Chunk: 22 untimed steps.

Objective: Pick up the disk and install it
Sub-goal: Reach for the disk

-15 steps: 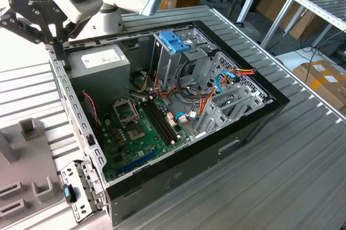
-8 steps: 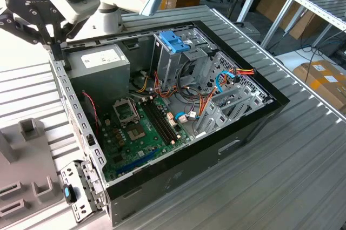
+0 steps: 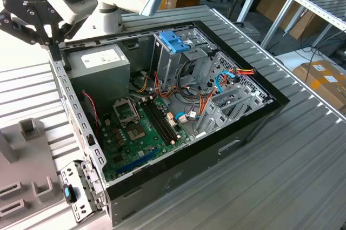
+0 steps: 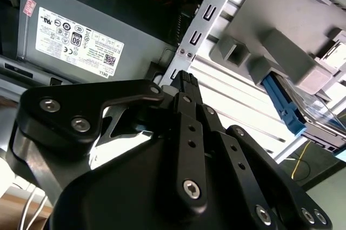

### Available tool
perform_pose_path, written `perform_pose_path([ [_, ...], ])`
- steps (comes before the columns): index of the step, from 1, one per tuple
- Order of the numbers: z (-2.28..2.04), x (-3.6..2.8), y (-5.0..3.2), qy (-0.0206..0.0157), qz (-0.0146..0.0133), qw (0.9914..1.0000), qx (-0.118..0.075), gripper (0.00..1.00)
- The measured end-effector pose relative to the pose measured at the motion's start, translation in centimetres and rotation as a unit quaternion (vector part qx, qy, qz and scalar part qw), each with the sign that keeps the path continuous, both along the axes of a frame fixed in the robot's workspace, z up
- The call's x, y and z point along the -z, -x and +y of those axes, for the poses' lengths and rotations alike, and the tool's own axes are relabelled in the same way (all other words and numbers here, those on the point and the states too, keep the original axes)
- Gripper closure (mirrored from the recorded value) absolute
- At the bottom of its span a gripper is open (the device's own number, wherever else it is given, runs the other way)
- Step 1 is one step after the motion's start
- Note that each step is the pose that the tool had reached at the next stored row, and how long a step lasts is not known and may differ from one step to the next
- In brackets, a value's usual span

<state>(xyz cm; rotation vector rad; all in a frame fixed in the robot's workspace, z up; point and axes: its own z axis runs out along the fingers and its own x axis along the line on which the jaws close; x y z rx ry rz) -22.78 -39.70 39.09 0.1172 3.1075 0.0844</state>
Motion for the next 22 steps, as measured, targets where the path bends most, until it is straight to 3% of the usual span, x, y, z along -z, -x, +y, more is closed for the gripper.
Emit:
perform_pose_path([
  [22,0.00,0.00,0.90,0.0000,0.0000,1.00000,0.000,0.89],
])
